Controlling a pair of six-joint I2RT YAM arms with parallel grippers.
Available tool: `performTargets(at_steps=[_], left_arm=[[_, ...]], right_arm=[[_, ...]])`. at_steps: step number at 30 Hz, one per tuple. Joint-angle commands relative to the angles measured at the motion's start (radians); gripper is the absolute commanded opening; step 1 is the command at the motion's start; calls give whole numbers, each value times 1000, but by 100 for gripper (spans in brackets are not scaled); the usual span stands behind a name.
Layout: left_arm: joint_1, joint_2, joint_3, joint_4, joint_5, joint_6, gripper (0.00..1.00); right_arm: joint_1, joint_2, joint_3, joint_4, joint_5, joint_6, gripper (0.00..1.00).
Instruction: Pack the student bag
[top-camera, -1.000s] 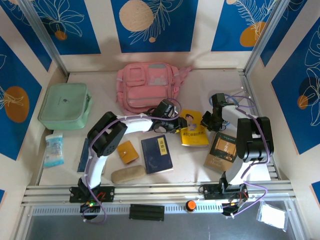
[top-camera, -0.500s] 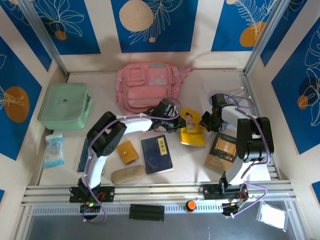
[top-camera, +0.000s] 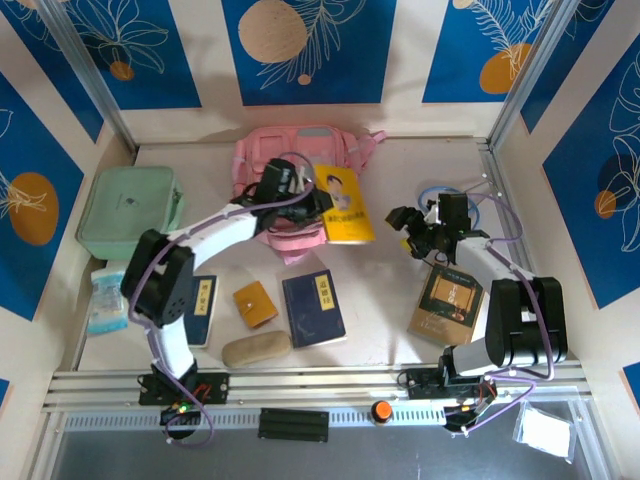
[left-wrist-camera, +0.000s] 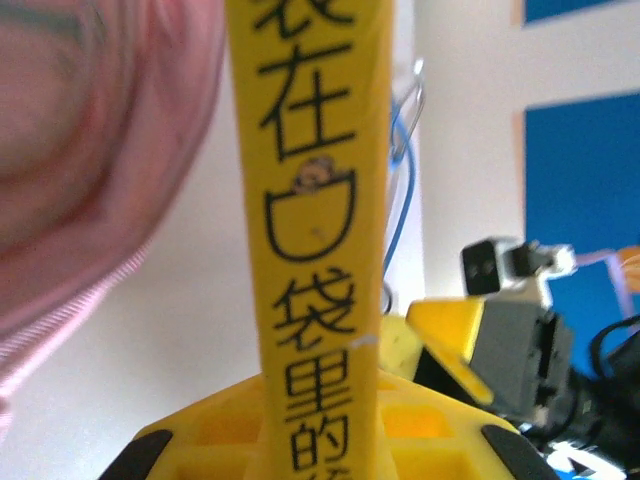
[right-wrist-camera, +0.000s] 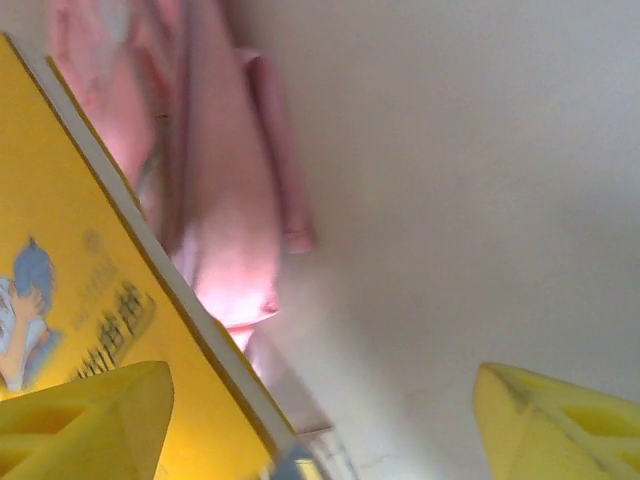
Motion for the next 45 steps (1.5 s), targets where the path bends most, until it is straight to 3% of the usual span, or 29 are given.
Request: performTargets(at_steps=[1, 8, 14, 20, 29, 32, 35, 38, 41, 45], left_arm=[[47, -106, -39, 97, -44, -39, 0], [94, -169, -96, 292, -122, -191, 0], [92, -168, -119, 417, -144, -297, 0], [91, -156, -153, 498, -159, -373, 0], [91, -156, -172, 514, -164, -392, 0], [92, -151, -180, 522, -162, -398, 0], [93, -148, -193, 529, -161, -401, 0], [106, -146, -216, 540, -145, -397, 9], [135, -155, -256, 523, -121, -364, 31], [173, -190, -303, 359, -109, -201, 55]], right_arm=[[49, -9, -21, 242, -165, 204, 86], [171, 0, 9, 472, -166, 411, 98], [245, 95, 63, 693, -151, 566, 98], [323, 168, 132, 741, -30, 642, 85], [348, 275, 185, 849, -26, 702, 63], [349, 285, 183, 861, -22, 693, 52], [344, 276, 188, 830, -21, 666, 34], [343, 253, 180, 799, 2, 614, 13], [335, 209, 185, 689, 23, 525, 1], [307, 127, 181, 512, 59, 371, 0]])
